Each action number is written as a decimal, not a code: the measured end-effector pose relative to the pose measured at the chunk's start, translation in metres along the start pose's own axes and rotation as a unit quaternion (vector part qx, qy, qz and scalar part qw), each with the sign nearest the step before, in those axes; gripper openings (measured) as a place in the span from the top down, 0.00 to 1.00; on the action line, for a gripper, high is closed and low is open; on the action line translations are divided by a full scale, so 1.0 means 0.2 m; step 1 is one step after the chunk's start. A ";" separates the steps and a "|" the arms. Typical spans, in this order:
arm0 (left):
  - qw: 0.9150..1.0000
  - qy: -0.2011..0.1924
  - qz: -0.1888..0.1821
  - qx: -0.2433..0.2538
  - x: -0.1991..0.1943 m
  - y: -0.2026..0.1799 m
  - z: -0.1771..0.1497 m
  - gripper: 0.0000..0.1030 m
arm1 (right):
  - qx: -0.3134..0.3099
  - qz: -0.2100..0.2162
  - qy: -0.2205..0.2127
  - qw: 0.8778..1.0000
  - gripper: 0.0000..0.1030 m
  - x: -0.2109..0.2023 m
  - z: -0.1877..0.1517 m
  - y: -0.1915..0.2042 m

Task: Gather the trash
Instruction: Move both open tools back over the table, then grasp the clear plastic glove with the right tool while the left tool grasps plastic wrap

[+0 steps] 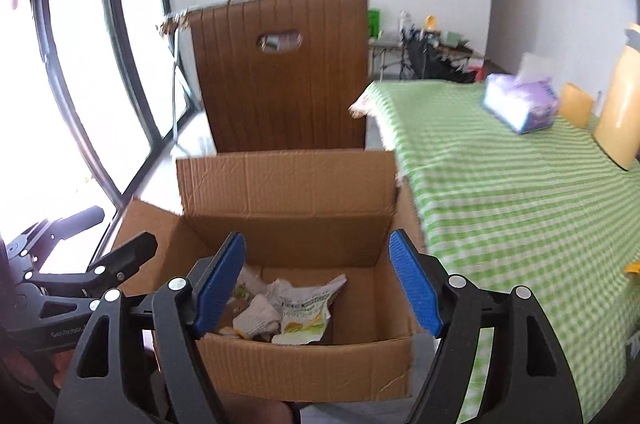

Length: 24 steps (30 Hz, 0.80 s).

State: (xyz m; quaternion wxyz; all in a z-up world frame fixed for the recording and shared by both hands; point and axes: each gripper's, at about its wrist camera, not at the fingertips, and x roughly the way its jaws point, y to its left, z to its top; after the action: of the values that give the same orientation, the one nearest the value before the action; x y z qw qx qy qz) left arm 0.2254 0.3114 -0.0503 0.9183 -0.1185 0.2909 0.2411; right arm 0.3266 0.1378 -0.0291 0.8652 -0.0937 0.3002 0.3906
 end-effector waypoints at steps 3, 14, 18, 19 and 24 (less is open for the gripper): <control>0.999 -0.043 -0.022 0.011 -0.09 -0.11 0.02 0.09 | 0.018 -0.030 -0.048 0.998 0.30 -0.19 -0.02 -0.11; 0.974 -0.102 -0.186 0.084 -0.32 -0.78 0.01 0.07 | 0.132 -0.238 -0.116 0.955 0.21 -0.98 -0.37 -0.81; 0.961 -0.082 -0.238 0.113 -0.35 -1.09 -0.05 0.07 | 0.187 -0.296 -0.104 0.931 0.20 -1.24 -0.58 -1.03; 0.958 -0.077 -0.249 0.117 -0.35 -1.15 -0.08 0.07 | 0.195 -0.308 -0.103 0.926 0.20 -1.30 -0.63 -1.07; 0.936 -0.053 -0.309 0.161 -0.41 -1.50 -0.18 0.07 | 0.236 -0.379 -0.079 0.891 0.20 -1.55 -0.87 -1.25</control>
State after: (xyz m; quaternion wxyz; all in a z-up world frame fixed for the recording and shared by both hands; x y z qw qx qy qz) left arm 0.3029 0.0119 -0.0070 0.9683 -0.0401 0.2257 -0.0991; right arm 0.2720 -0.2929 -0.0036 0.9649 0.0378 0.2563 -0.0439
